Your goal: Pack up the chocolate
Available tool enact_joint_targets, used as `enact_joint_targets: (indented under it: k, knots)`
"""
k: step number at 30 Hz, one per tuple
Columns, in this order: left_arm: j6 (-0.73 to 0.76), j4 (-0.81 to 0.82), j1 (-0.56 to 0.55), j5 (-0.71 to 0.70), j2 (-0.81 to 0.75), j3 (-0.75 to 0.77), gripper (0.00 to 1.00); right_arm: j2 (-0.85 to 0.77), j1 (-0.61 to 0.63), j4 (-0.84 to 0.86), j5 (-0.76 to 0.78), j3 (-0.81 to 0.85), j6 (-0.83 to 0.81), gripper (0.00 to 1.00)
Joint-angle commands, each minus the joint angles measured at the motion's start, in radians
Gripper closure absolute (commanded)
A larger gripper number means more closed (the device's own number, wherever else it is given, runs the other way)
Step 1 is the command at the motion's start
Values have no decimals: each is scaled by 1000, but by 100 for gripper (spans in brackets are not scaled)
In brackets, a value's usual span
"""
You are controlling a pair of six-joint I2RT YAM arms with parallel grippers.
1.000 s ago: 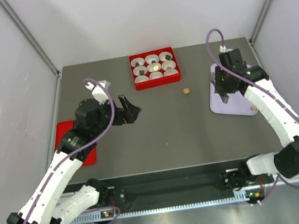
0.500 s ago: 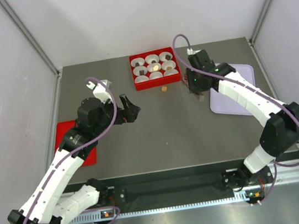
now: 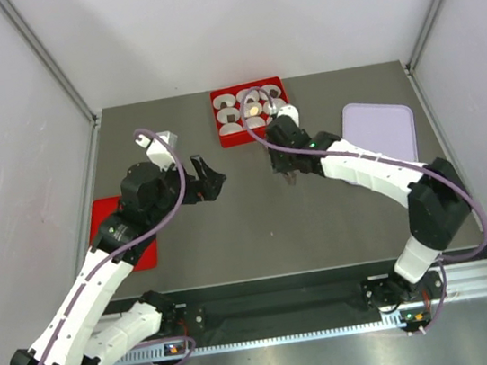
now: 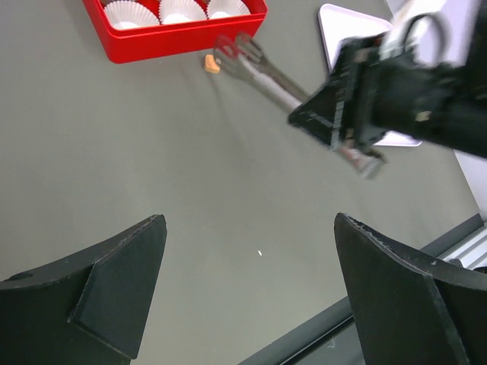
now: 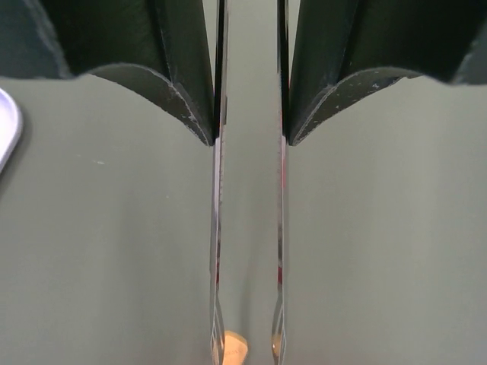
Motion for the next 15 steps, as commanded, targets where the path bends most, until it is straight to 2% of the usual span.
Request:
enact_joint_targets:
  k: [1,15]
  knots:
    - [7,2,0,-18,-25,39,4,49,40,81,119,25,62,59]
    - [20,-18,0,-49,-46,35,4,184,55,83,160,101,89,58]
